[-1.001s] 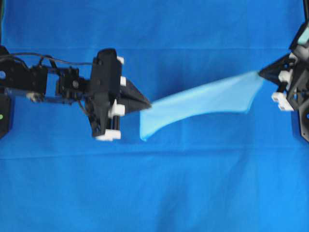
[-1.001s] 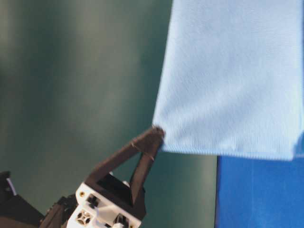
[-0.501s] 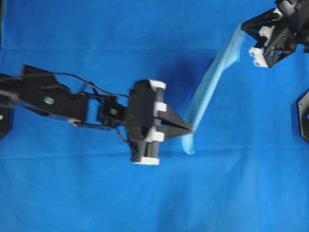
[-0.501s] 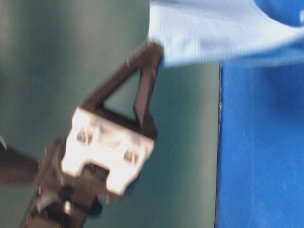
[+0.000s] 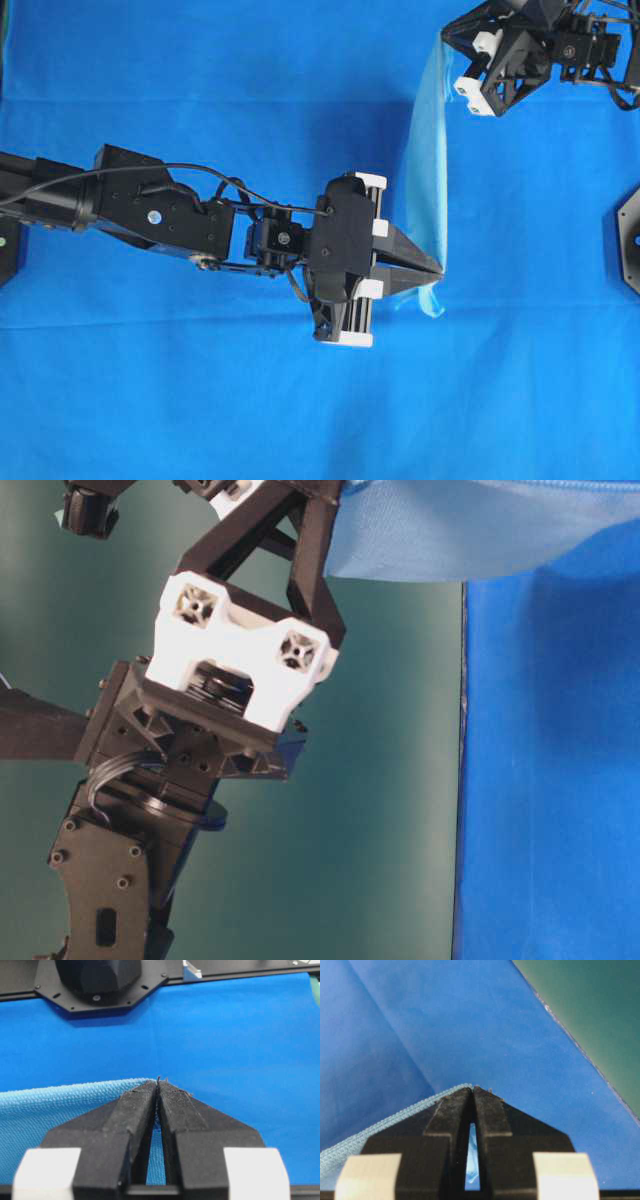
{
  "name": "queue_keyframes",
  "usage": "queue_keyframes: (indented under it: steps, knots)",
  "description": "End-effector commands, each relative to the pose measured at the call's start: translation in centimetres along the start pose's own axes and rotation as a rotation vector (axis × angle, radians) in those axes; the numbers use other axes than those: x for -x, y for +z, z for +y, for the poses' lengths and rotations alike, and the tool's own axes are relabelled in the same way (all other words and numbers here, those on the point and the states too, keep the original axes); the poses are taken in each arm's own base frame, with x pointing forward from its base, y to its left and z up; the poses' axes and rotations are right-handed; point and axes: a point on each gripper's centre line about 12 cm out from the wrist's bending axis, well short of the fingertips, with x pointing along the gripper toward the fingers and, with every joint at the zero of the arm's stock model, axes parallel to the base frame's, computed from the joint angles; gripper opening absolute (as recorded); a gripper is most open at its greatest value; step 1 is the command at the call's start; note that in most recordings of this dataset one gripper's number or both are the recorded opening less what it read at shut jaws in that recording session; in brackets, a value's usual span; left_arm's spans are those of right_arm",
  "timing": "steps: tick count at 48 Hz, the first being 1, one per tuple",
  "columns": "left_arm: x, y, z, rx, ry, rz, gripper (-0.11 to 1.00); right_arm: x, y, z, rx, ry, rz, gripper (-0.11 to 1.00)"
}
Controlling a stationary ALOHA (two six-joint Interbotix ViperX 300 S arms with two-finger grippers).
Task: Fold the light blue towel.
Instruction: 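Lay the towel down lengthwise and open both grippers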
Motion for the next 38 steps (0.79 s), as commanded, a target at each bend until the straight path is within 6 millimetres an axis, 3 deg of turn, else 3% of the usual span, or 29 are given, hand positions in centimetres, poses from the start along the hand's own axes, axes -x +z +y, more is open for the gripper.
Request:
queue_keyframes:
  steps: [1,22,29,38]
  knots:
    - [0.0,2.2,-1.6,-0.014,-0.029,-0.065,0.04,0.7,0.9,-1.2,-0.017,-0.033,-0.031,0.02]
    - [-6.6,3.3,-2.4,-0.018,-0.036,-0.126,0.04,4.4,-2.4,-3.2,-0.048,-0.131,0.028,0.02]
    - [-7.8,2.5,-2.4,-0.018,-0.036,-0.117,0.04,3.6,-3.2,-3.2,-0.04,-0.137,0.068,0.02]
    - [-7.1,0.6,-2.3,0.004,-0.036,-0.077,0.04,0.4,-3.0,-2.1,-0.018,-0.083,0.093,0.02]
